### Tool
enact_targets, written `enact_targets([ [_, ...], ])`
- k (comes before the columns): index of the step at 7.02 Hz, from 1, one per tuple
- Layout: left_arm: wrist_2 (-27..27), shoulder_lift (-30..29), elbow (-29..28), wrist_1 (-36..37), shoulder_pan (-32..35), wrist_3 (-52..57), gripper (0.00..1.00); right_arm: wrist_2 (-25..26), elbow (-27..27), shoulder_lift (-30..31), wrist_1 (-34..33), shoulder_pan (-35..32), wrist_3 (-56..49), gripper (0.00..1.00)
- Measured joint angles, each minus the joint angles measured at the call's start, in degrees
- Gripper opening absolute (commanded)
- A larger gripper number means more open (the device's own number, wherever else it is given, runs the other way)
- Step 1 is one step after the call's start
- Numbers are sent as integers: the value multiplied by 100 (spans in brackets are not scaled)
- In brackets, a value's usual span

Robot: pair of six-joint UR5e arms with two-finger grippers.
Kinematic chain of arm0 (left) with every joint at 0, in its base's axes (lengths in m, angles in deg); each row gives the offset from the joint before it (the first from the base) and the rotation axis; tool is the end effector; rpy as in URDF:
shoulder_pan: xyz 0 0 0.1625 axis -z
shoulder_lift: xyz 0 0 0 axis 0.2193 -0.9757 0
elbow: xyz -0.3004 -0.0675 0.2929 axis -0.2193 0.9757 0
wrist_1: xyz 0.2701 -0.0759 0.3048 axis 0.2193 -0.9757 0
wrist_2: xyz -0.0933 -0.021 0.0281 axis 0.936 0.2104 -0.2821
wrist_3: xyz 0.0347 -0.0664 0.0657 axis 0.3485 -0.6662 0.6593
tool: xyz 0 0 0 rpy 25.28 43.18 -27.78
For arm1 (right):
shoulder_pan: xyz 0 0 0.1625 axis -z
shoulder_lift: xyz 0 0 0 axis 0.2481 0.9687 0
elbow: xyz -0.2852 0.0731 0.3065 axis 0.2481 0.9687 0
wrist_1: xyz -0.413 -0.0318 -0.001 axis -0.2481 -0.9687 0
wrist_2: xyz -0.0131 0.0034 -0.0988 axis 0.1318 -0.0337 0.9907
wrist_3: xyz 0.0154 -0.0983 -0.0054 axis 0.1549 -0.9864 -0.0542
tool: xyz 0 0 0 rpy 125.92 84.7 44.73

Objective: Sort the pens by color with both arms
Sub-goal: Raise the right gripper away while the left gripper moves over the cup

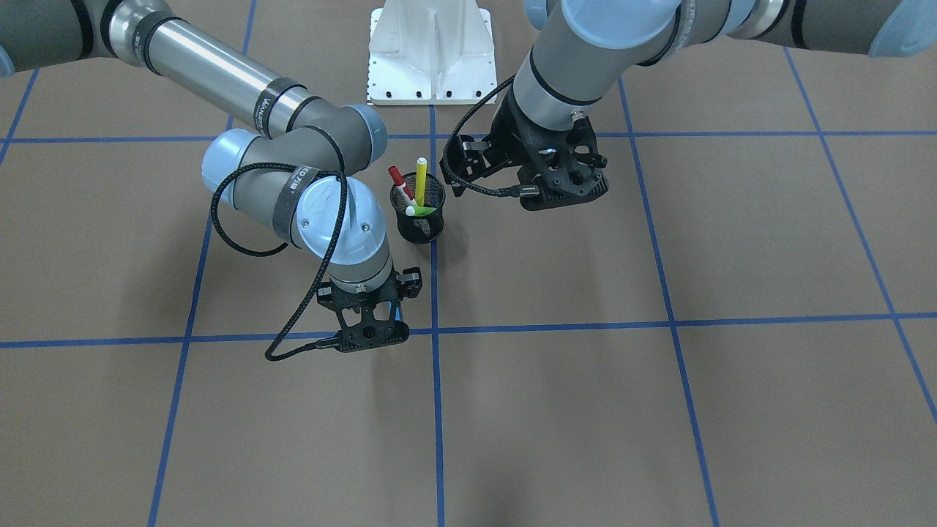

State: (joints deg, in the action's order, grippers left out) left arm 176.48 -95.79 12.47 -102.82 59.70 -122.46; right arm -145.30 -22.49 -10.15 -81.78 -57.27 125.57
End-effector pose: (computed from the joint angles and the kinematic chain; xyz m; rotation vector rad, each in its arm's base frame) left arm 0.3991 -0.5242 0.0851 -0.2082 1.0356 -0.2103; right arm -0.5335 -0.6059 0.2165 -0.0126 -0.7788 -0.1608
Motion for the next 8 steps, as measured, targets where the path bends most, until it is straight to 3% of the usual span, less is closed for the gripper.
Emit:
enact_targets([
  [2, 0, -27, -51, 47, -65, -6, 97, -302, -144, 43, 102, -472, -218, 98],
  [4, 10, -287, -437, 62, -185, -21, 92, -926, -604, 418, 93, -1165, -600, 98],
  [6, 46, -680, -968, 107, -318, -338, 87, -1146, -1087, 804, 70, -1533, -686, 98],
  [8, 118, -942, -1131, 527, -488, -773, 87, -1221, -1411, 1068, 54, -1695, -678, 98],
])
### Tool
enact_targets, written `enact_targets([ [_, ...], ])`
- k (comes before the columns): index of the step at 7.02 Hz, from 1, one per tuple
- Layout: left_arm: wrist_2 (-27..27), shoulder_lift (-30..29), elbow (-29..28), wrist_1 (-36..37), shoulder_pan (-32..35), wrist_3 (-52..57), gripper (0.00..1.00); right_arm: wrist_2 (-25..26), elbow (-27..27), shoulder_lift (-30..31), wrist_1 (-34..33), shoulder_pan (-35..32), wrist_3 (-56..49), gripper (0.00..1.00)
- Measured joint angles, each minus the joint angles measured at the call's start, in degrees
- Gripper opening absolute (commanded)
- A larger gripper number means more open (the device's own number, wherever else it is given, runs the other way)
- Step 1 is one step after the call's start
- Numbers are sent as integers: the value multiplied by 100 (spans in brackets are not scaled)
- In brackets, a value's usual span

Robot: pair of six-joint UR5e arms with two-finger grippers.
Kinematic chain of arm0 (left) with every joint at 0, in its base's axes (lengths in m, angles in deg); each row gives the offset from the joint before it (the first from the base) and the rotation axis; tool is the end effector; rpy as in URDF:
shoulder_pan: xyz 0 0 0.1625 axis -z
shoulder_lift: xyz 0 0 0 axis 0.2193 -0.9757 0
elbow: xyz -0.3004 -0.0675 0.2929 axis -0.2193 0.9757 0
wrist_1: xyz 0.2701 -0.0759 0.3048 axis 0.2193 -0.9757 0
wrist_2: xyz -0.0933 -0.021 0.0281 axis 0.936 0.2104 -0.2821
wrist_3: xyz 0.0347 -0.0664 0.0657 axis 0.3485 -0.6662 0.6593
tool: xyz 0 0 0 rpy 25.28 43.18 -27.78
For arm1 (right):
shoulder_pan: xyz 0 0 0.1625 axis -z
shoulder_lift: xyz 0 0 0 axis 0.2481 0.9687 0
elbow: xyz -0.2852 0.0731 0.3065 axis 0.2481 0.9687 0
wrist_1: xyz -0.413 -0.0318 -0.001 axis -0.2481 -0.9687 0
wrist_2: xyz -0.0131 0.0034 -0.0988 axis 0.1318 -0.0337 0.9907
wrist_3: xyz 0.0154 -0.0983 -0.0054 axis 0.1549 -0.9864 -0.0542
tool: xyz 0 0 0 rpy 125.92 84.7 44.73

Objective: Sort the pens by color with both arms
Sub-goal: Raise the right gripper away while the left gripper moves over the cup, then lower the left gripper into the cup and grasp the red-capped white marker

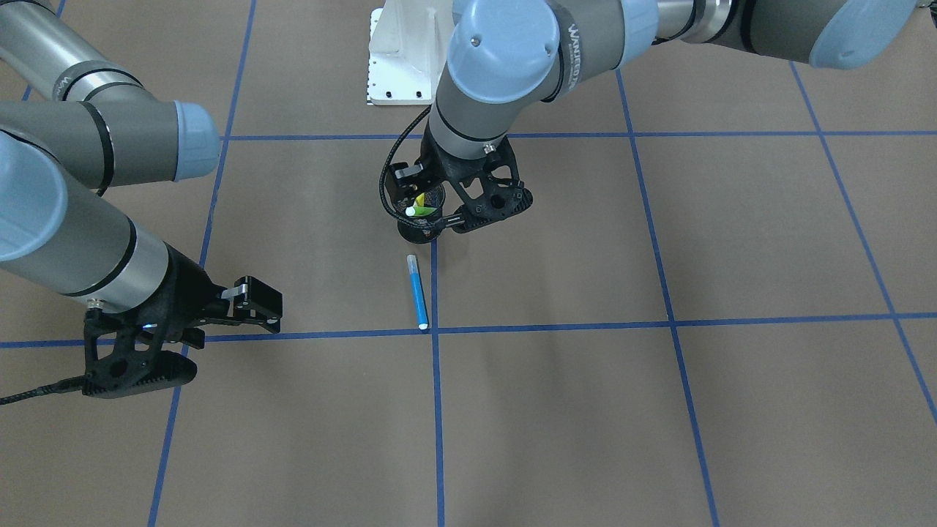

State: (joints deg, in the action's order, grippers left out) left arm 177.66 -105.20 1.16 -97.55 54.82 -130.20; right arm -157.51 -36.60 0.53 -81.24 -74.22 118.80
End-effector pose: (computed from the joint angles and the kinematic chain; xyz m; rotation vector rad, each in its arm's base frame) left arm 0.4825 -0.5228 0.0501 -0.4008 0.9127 -0.3019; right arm -0.3117 -0.6640 0.2371 0.0738 -0.9568 -0.0850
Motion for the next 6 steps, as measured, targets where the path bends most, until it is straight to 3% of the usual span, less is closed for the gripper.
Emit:
enact_targets([
  [6, 160, -109, -640, 167, -689, -78, 86, -29, -149, 75, -327, 118, 105, 99],
])
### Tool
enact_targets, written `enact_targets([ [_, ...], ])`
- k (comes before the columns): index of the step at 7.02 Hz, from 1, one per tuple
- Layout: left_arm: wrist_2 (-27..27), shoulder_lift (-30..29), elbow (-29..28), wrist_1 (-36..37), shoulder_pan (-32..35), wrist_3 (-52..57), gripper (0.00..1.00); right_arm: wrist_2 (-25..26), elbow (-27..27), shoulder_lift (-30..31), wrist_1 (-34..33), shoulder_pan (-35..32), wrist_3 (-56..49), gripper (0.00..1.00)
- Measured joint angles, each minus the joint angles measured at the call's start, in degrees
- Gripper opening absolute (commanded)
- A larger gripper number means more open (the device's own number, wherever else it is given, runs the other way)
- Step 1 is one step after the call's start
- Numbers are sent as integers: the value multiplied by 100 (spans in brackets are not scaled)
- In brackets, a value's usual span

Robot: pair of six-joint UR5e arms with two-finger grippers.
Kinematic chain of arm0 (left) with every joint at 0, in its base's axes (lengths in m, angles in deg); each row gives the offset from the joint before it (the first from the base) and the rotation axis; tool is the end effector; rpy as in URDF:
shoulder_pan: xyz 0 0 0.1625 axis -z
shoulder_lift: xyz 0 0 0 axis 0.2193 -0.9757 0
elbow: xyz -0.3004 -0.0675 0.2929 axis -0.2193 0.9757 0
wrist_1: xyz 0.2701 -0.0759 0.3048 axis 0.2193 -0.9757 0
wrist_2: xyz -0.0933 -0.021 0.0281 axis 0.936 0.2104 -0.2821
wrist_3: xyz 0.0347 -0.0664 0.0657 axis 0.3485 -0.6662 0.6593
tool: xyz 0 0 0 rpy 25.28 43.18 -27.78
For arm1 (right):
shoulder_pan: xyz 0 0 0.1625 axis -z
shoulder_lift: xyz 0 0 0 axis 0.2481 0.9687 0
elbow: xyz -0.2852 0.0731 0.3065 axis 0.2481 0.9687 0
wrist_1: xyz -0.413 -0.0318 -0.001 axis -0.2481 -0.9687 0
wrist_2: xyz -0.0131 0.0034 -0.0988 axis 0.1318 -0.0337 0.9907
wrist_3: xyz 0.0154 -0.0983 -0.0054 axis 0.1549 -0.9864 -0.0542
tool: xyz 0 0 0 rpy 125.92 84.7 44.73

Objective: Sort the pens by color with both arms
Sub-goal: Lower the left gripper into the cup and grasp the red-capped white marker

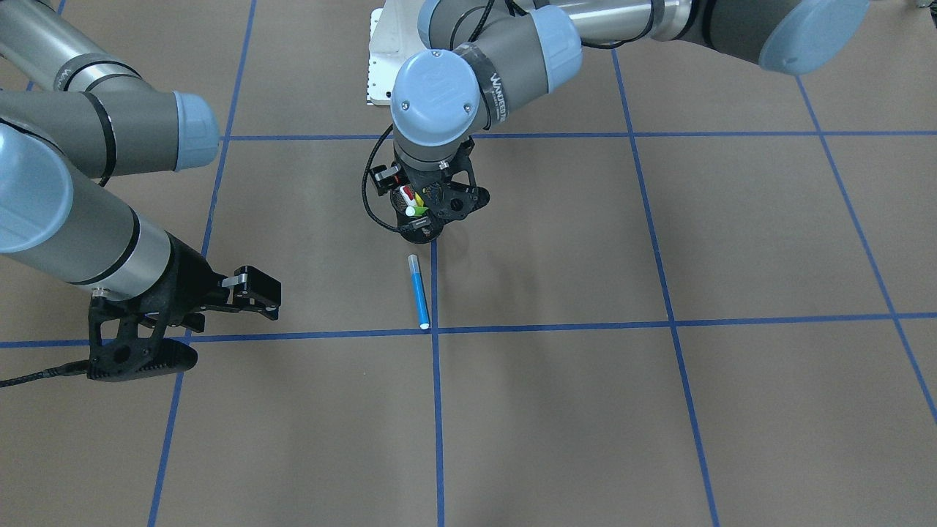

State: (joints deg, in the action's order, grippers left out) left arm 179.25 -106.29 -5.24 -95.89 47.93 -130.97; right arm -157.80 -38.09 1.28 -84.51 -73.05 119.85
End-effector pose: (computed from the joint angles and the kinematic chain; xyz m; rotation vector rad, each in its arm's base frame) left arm 0.5692 -0.4781 0.0784 -0.5366 0.7863 -0.2467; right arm -0.3217 -0.6511 0.2420 0.0162 -0.9401 -0.0709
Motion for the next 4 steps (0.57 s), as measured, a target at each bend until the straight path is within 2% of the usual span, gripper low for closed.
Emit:
enact_targets([
  [2, 0, -35, -166, -248, -106, -20, 86, 10, -32, 5, -14, 43, 126, 99],
  [4, 5, -304, -629, -527, -121, -45, 84, 53, -35, 29, -10, 85, 169, 99],
])
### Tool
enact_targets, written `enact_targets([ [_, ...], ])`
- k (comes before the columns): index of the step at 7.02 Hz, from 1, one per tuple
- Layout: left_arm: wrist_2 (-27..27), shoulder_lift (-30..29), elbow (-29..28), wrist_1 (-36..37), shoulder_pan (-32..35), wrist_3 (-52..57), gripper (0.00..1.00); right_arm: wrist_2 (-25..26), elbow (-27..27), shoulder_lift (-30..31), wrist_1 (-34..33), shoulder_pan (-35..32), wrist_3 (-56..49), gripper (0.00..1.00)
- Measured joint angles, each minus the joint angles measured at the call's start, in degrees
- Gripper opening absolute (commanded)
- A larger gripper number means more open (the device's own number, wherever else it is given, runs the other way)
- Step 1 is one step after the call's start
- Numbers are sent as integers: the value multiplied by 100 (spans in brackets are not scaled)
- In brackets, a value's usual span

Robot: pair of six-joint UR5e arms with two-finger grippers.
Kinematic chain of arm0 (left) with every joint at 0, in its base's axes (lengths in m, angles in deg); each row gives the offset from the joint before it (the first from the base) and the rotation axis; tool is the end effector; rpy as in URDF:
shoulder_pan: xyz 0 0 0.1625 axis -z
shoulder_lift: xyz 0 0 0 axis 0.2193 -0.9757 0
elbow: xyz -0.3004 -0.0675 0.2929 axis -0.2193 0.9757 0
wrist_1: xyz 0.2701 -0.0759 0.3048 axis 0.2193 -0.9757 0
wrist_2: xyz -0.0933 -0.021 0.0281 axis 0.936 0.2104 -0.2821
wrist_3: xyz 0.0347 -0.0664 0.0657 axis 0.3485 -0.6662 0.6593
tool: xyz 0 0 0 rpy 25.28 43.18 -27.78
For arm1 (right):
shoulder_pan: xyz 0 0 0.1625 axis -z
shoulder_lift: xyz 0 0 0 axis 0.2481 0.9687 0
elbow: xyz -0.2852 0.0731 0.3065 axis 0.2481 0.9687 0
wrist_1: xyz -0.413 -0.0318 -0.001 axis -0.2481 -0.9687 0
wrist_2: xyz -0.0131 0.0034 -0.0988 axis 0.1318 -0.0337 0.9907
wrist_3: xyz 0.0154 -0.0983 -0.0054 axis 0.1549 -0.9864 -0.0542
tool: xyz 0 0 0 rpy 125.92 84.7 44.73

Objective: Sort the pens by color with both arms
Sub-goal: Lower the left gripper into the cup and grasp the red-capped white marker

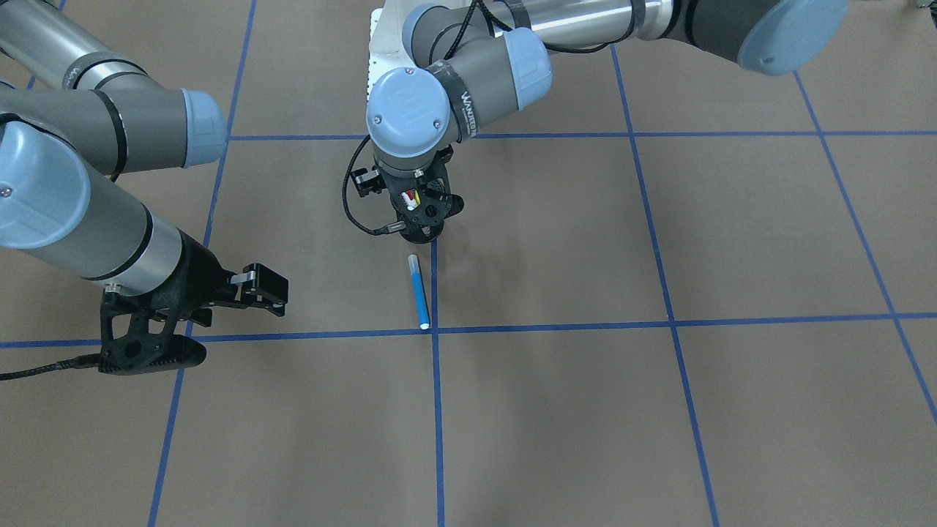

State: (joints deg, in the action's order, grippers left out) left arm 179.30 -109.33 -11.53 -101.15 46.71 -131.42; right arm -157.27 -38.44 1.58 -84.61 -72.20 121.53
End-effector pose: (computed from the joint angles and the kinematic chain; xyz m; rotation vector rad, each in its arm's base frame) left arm 0.6020 -0.4812 0.0690 -0.5345 0.8082 -0.2185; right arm -0.3300 -0.6453 0.2438 0.0008 -0.9331 -0.0542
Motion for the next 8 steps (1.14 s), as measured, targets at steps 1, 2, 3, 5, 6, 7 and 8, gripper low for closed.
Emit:
enact_targets([
  [1, 17, -71, -120, -62, -3, -10, 82, 24, 0, 16, 2, 17, 4, 99],
  [2, 28, -99, -184, -102, -3, -14, 80, 43, -2, 22, 3, 26, 5, 99],
  [3, 32, -99, -217, -119, -9, -17, 78, 51, -16, 27, 3, 34, 8, 99],
  [5, 34, -86, -256, -128, -60, -50, 73, 59, -59, 40, 3, 46, 14, 99],
  [6, 34, -83, -272, -135, -99, -73, 71, 67, -65, 42, 3, 53, 14, 99],
  [7, 34, -83, -287, -140, -129, -97, 67, 72, -66, 43, 3, 62, 14, 99],
  [8, 34, -83, -296, -143, -148, -112, 66, 84, -65, 43, 3, 77, 14, 99],
])
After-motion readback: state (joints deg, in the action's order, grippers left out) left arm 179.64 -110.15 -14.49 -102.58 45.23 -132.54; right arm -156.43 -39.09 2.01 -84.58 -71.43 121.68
